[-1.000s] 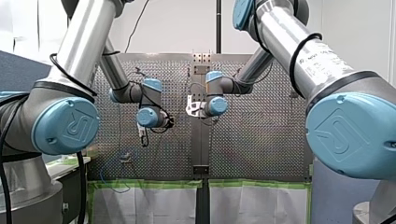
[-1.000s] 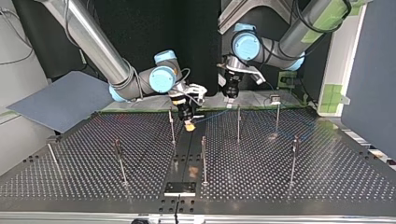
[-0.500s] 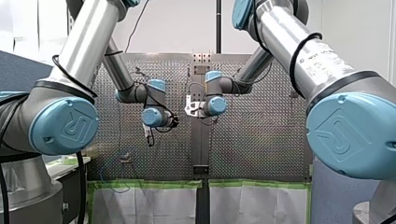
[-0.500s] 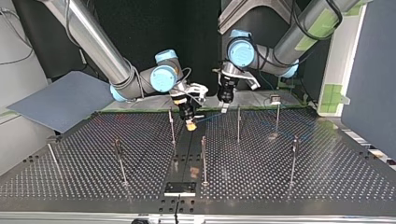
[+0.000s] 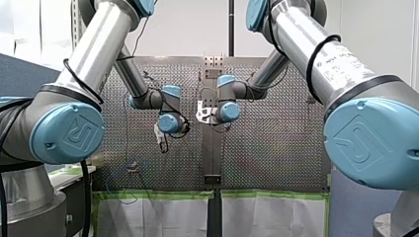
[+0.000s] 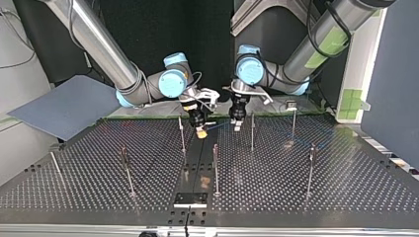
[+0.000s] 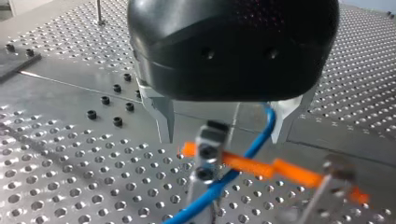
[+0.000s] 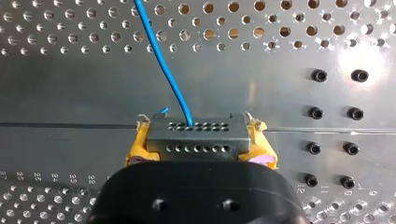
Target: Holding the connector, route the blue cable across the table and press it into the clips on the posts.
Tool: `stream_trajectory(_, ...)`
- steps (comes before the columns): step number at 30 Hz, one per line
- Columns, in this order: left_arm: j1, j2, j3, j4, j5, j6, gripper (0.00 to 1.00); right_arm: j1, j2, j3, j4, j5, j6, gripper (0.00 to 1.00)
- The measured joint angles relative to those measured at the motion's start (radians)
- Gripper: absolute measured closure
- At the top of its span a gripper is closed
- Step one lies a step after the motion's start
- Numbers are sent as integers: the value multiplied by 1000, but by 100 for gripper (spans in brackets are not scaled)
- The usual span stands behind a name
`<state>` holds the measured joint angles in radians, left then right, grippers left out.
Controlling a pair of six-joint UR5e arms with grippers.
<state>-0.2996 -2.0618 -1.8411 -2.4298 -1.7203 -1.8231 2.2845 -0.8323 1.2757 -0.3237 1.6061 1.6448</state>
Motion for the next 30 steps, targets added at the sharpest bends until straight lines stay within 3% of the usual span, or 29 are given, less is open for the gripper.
stream_trajectory(12, 0, 0, 4, -25, -24, -2, 0, -1, 0, 0, 1, -7, 1, 100)
stream_trajectory(13, 1, 0, 4, -26, -23, -2, 20, -1, 0, 0, 1, -8, 1, 100)
stream_trajectory(14, 1, 0, 4, -27, -21, -2, 30, -1, 0, 0, 1, -9, 1, 100)
stream_trajectory(15, 1, 0, 4, -29, -17, -3, 30, -1, 0, 0, 1, -9, 1, 100)
stream_trajectory(17, 1, 0, 4, -32, -18, -4, 58, 0, 0, 0, 1, -9, 1, 100)
stream_trajectory(18, 1, 0, 4, -36, -23, -5, 58, 0, 0, 0, 1, -9, 1, 100)
stream_trajectory(20, 1, 1, 4, -43, -32, -8, 76, 2, 0, 0, 1, -10, 1, 100)
stream_trajectory(24, 1, 1, 4, -57, -47, -13, 76, 3, 0, 0, 1, -11, 1, 100)
stream_trajectory(25, 1, 1, 4, -58, -48, -14, 81, 3, 0, 0, 2, -11, 1, 100)
stream_trajectory(26, 1, 1, 4, -59, -49, -14, 100, 3, 0, 0, 2, -11, 0, 100)
stream_trajectory(30, -1, 1, 6, -63, -57, -13, 100, 4, -2, 0, 9, -12, -2, 100)
